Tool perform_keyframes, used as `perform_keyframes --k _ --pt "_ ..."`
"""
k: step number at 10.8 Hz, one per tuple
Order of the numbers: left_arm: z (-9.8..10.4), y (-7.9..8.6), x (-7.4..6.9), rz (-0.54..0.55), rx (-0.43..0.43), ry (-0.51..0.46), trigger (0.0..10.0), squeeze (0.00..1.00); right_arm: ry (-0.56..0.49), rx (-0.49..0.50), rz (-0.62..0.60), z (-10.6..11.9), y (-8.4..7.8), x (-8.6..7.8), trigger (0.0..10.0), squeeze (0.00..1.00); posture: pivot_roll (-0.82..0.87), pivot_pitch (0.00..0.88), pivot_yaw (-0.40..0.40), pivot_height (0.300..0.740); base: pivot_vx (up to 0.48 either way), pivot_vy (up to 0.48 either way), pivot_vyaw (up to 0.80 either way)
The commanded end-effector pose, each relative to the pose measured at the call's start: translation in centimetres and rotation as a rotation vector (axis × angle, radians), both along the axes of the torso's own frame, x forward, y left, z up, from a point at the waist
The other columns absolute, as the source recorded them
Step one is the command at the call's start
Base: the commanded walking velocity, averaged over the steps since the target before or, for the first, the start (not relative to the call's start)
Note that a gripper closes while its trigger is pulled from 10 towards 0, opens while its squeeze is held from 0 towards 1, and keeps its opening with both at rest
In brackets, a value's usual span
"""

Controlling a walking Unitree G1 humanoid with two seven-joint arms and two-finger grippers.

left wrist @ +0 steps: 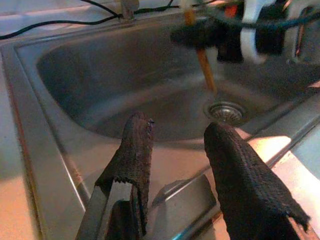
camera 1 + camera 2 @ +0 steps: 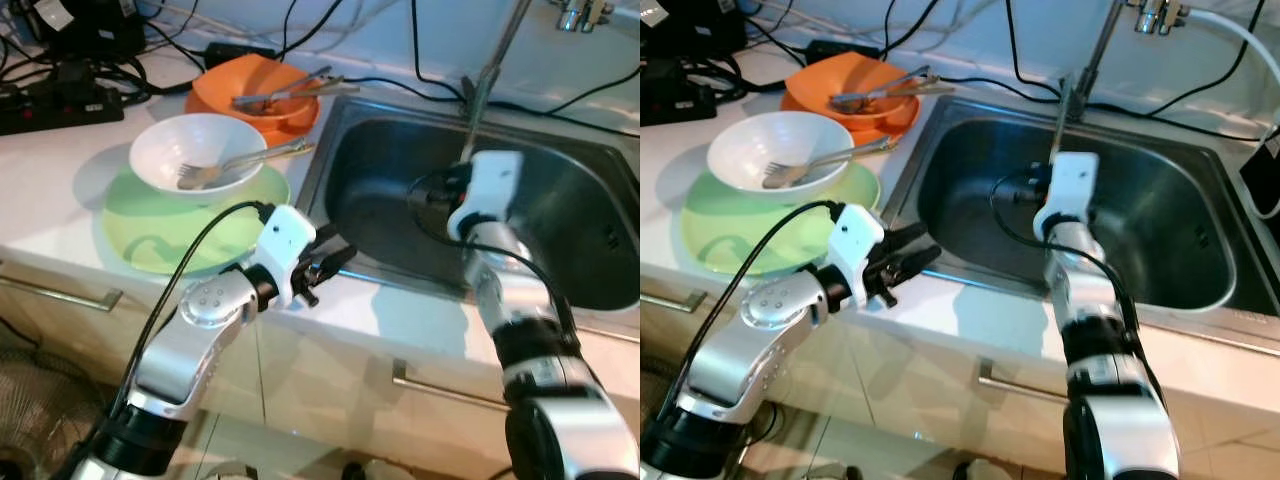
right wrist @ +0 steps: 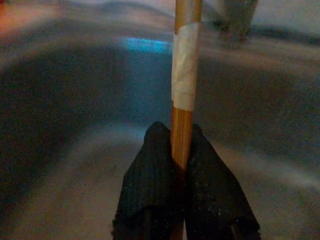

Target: Kitchen organization

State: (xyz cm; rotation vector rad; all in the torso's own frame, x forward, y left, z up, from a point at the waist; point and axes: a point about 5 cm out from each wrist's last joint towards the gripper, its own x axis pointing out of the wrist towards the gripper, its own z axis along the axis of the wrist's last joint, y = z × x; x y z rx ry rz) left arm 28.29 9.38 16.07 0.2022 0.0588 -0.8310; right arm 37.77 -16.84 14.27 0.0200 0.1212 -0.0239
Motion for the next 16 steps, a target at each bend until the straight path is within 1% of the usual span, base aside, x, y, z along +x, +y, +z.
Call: perform_keyframes --k 1,3,4,5,7,8,9,10,11,12,13,14,15,16 --pt "-0.2 -0.4 -0.4 -0.028 0.022 0.009 10.0 0.0 0.051 -0.007 -0.022 -0.4 -0.5 0.1 10.0 0.0 0.05 0.073 -0.089 0.74 0.0 0.0 0.0" --pt "-0.2 -0.9 -0.6 -0.048 0.027 0.01 10.0 0.0 0.187 -0.018 0.014 -2.0 0.5 0.5 10.0 0.0 0.06 0.069 -0.098 0.74 0.0 0.0 0.0" --pt "-0.2 -1.0 -0.8 -0.052 0.029 0.011 10.0 0.0 0.227 -0.004 0.02 -2.2 0.9 0.6 10.0 0.0 0.06 0.067 -0.1 0.74 0.0 0.0 0.0" --pt "-0.2 -1.0 -0.9 -0.058 0.032 0.014 10.0 0.0 0.248 -0.02 0.032 -2.4 1.2 0.6 10.0 0.0 0.06 0.066 -0.101 0.74 0.0 0.0 0.0" --pt "-0.3 -1.1 -1.0 -0.068 0.041 0.019 10.0 0.0 0.286 -0.007 0.047 -2.9 1.5 0.6 10.0 0.0 0.07 0.061 -0.104 0.74 0.0 0.0 0.0" --pt "-0.4 -1.2 -1.1 -0.071 0.042 0.022 10.0 0.0 0.302 -0.003 0.054 -3.1 1.6 0.6 10.0 0.73 0.07 0.06 -0.106 0.74 0.0 0.0 0.0" --pt "-0.4 -1.2 -1.1 -0.072 0.042 0.022 10.0 0.0 0.304 -0.004 0.058 -3.1 1.7 0.6 10.0 1.0 0.07 0.06 -0.107 0.74 0.0 0.0 0.0" --pt "-0.4 -1.2 -1.2 -0.072 0.042 0.023 10.0 0.0 0.301 -0.01 0.06 -3.2 1.7 0.6 10.0 1.0 0.07 0.059 -0.108 0.74 0.0 0.0 0.0" --pt "-0.4 -1.2 -1.2 -0.073 0.042 0.023 10.0 0.0 0.29 -0.024 0.063 -3.1 1.6 0.6 10.0 0.35 0.07 0.059 -0.108 0.74 0.0 0.0 0.0" --pt "-0.4 -1.3 -1.2 -0.073 0.042 0.024 10.0 0.0 0.282 -0.032 0.059 -3.0 1.6 0.7 10.0 0.0 0.07 0.055 -0.106 0.74 0.0 0.0 0.0" --pt "-0.4 -1.3 -1.2 -0.072 0.042 0.02 10.0 0.0 0.234 -0.052 0.04 -2.5 1.3 0.9 10.0 0.0 0.06 0.054 -0.105 0.74 0.0 0.0 0.0" --pt "-0.3 -1.3 -1.0 -0.048 0.039 -0.006 10.0 0.0 0.002 -0.071 0.052 0.4 1.6 1.5 10.0 0.0 0.06 0.057 -0.103 0.74 0.0 0.0 0.0" --pt "-0.2 -1.6 -0.9 -0.039 0.035 -0.026 10.0 0.0 -0.274 0.008 0.106 4.0 2.4 1.0 10.0 0.0 0.06 0.059 -0.101 0.74 0.0 0.0 0.0" --pt "0.0 -1.8 -0.8 -0.035 0.02 -0.035 10.0 0.0 -0.427 0.022 0.122 5.7 2.6 -0.1 10.0 0.0 0.05 0.063 -0.096 0.74 0.0 0.0 0.0"
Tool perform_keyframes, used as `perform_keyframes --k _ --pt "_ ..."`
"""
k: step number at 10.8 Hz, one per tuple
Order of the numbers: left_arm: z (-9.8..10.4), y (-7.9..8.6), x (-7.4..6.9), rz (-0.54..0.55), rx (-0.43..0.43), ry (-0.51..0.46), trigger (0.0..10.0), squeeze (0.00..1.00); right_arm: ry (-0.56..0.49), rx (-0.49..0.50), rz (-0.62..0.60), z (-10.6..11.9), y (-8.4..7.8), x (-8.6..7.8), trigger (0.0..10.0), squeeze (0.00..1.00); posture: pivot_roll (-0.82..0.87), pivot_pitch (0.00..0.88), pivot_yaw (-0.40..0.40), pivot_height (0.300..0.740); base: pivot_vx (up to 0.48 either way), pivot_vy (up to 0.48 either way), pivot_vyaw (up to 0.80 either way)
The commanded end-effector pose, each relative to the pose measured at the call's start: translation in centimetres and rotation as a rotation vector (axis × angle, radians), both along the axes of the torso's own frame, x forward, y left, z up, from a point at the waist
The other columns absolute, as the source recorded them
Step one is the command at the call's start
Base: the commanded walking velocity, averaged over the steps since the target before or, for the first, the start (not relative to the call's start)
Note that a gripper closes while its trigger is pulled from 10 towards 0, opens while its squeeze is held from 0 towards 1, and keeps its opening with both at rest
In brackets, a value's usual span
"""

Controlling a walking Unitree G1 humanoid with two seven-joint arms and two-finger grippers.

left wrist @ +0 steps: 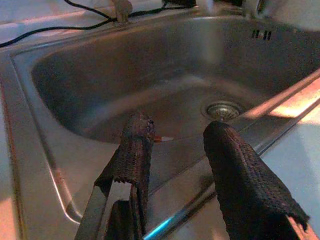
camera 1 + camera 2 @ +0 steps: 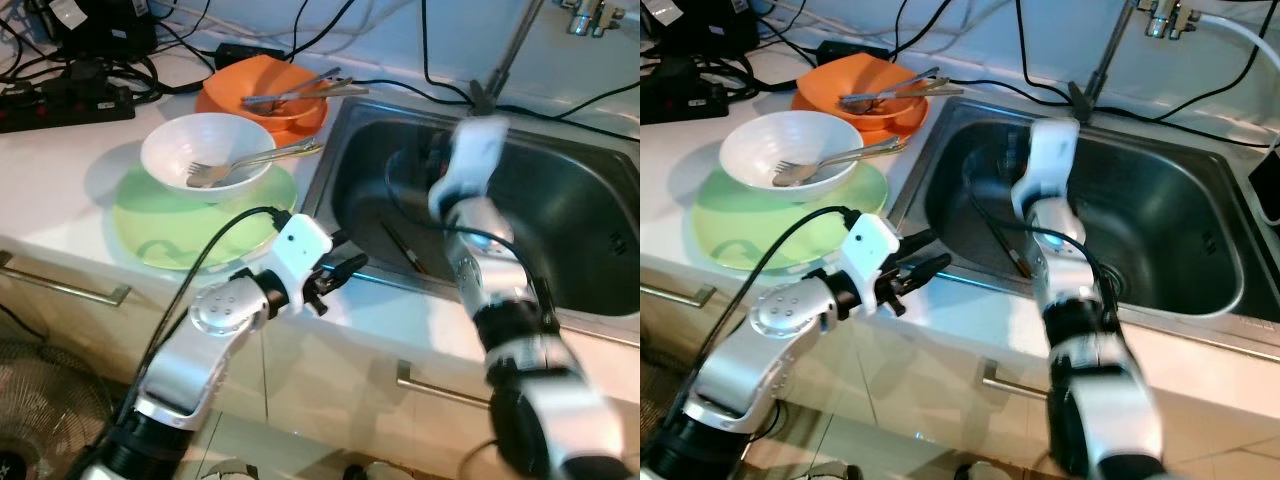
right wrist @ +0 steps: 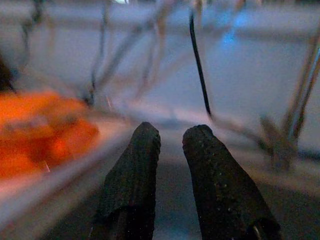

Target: Kitchen organization

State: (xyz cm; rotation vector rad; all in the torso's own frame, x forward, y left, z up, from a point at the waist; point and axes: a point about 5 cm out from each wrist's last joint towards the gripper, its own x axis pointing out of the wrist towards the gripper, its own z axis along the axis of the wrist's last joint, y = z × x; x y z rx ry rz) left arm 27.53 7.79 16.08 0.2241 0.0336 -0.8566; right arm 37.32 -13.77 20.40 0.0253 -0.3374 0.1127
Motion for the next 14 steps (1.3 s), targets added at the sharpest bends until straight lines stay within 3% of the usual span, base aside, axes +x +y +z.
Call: perform_keyframes --k 1,5,8,12,14 --pt "0.0 -0.3 0.0 -0.006 0.004 -0.009 10.0 0.0 -0.025 0.006 -0.017 0.0 -0.6 -0.5 10.0 0.0 0.04 0.066 -0.095 0.74 0.0 0.0 0.0" --pt "0.5 0.2 0.8 0.082 -0.024 -0.078 10.0 0.0 -0.117 -0.017 -0.025 -1.2 -1.8 -6.1 10.0 0.0 0.02 0.078 -0.09 0.74 0.0 0.0 0.0" --pt "0.7 0.5 1.1 0.13 -0.037 -0.118 10.0 0.0 -0.081 -0.032 -0.015 -2.7 -2.0 -8.7 10.0 0.0 0.01 0.087 -0.086 0.74 0.0 0.0 0.0" --pt "0.9 0.8 1.4 0.171 -0.059 -0.155 10.0 0.0 -0.013 -0.002 0.001 -4.7 -0.9 -9.8 10.0 0.0 0.01 0.087 -0.086 0.74 0.0 0.0 0.0" --pt "2.1 0.9 1.6 0.181 -0.006 -0.254 10.0 0.0 0.017 0.013 -0.035 -5.6 -0.8 -9.6 10.0 0.0 0.02 0.086 -0.086 0.74 0.0 0.0 0.0"
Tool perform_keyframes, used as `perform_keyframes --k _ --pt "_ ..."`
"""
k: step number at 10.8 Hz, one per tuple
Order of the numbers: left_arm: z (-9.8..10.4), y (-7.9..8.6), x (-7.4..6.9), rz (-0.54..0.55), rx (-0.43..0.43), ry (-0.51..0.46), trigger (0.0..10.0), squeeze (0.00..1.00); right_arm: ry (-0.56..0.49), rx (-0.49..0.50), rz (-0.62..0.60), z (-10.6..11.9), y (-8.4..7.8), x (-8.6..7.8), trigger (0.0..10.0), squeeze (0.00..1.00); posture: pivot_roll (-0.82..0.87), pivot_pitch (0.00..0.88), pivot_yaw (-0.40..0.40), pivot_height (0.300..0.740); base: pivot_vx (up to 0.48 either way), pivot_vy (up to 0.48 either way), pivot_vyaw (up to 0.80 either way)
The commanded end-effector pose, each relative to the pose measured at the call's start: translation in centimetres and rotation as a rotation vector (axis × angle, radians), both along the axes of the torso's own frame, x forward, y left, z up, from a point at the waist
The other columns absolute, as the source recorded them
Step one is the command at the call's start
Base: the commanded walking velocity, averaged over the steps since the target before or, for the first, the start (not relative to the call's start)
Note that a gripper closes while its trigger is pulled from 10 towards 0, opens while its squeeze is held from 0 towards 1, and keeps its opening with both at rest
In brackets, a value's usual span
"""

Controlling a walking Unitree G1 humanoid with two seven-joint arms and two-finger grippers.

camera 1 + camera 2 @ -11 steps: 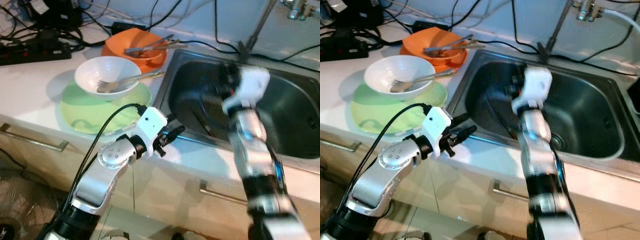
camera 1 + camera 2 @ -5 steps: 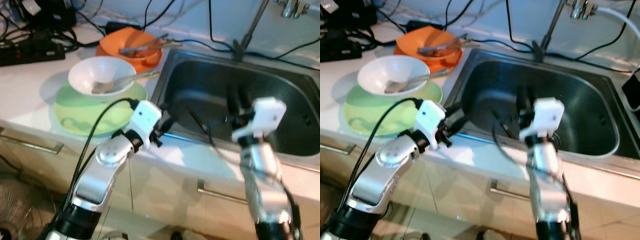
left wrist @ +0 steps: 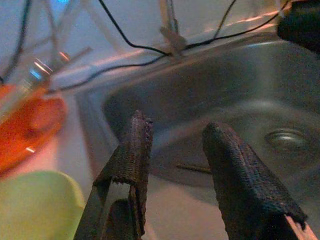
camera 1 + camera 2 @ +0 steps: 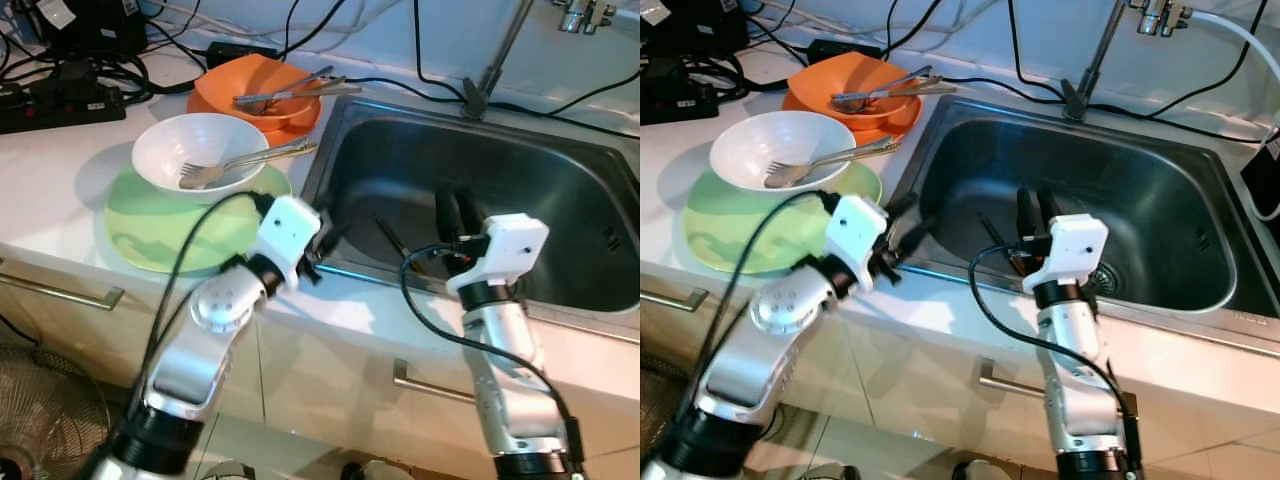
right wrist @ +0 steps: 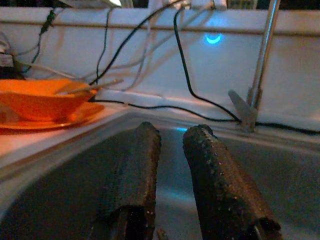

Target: Kitchen organization

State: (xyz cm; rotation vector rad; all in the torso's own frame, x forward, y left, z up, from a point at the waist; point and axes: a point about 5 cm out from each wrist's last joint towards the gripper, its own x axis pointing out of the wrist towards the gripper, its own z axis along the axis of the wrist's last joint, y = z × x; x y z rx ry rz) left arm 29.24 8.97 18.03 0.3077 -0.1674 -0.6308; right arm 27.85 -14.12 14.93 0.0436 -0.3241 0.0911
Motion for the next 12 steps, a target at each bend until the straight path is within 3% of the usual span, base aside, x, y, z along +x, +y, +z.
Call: perform_keyframes --k 1,2,3,5,6,12 --pt "1.6 -0.1 -0.1 0.015 -0.008 -0.085 10.0 0.0 0.009 0.008 -0.035 -0.4 -0.4 -0.1 10.0 0.0 0.02 0.086 -0.083 0.74 0.0 0.0 0.0" --pt "2.3 0.0 -0.1 0.031 0.001 -0.133 10.0 0.0 0.008 0.012 -0.03 -0.3 -0.3 -0.1 10.0 0.0 0.02 0.086 -0.083 0.74 0.0 0.0 0.0" --pt "3.7 0.4 0.1 0.073 0.053 -0.262 10.0 0.0 0.008 0.012 -0.023 -0.4 0.0 0.0 10.0 0.0 0.02 0.085 -0.084 0.74 0.0 0.0 0.0" --pt "5.5 0.5 0.4 0.12 0.139 -0.4 10.0 0.0 0.007 0.014 -0.027 -0.4 -0.1 0.1 10.0 0.0 0.02 0.085 -0.084 0.74 0.0 0.0 0.0" --pt "5.7 0.5 0.8 0.141 0.253 -0.459 10.0 0.0 0.007 0.016 -0.03 -0.5 0.0 0.2 10.0 0.0 0.02 0.085 -0.084 0.74 0.0 0.0 0.0" --pt "3.4 -0.8 2.1 0.065 0.52 -0.475 10.0 0.0 0.012 0.026 -0.023 -0.6 0.3 0.2 10.0 0.0 0.02 0.078 -0.079 0.74 0.0 0.0 0.0"
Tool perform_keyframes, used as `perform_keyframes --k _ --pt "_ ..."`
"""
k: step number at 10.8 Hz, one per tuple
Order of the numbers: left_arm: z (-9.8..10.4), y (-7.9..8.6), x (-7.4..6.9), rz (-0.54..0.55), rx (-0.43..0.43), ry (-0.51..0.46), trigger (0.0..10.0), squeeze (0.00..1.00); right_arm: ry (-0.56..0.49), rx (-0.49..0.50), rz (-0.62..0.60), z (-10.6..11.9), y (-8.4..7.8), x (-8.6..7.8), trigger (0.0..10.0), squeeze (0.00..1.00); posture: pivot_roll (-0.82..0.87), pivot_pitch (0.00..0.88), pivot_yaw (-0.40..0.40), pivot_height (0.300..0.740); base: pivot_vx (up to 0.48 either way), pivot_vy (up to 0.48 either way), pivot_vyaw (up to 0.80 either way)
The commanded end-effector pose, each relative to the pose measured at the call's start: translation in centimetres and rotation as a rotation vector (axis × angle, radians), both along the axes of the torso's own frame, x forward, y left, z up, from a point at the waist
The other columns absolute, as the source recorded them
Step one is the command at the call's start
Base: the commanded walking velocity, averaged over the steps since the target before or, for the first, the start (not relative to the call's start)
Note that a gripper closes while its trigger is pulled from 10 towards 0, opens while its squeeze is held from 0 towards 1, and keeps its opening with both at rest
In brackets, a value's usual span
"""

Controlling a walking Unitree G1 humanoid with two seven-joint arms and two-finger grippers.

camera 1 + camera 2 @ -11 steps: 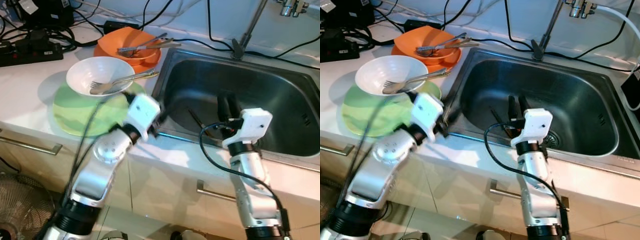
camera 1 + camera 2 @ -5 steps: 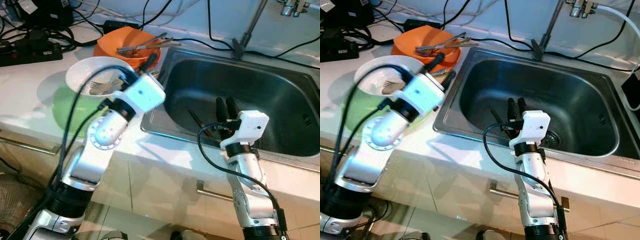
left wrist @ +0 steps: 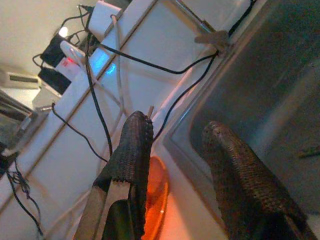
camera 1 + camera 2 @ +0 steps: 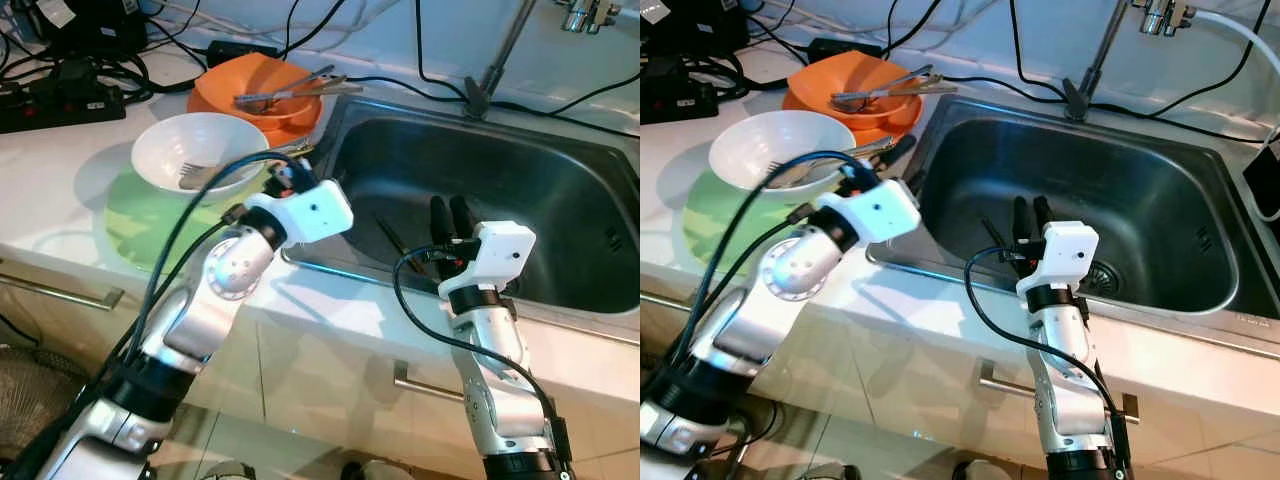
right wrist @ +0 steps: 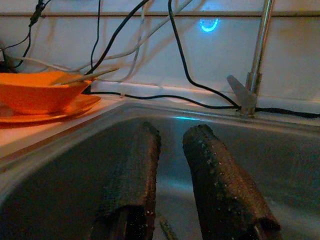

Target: Kitchen organization

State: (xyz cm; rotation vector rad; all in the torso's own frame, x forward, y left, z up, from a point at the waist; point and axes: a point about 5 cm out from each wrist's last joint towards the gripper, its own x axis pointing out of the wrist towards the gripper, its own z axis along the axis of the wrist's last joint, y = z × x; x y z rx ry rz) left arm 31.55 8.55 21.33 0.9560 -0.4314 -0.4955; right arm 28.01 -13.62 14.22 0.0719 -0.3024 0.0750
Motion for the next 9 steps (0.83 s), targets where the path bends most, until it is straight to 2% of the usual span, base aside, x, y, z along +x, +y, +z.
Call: perform_keyframes --k 1,8,9 --pt "0.1 -0.4 0.2 -0.009 0.047 -0.023 10.0 0.0 -0.009 0.0 -0.012 0.0 -0.1 0.1 10.0 0.0 0.03 0.072 -0.076 0.74 0.0 0.0 0.0" --pt "0.3 -0.5 2.2 0.064 0.084 -0.054 10.0 0.0 -0.003 0.009 -0.021 -0.2 -0.2 0.1 10.0 0.0 0.02 0.072 -0.071 0.74 0.0 0.0 0.0" --pt "0.2 -0.5 2.2 0.062 0.08 -0.047 0.1 0.0 -0.001 0.007 -0.021 -0.2 -0.2 0.1 10.0 0.0 0.02 0.074 -0.072 0.74 0.0 0.0 0.0"
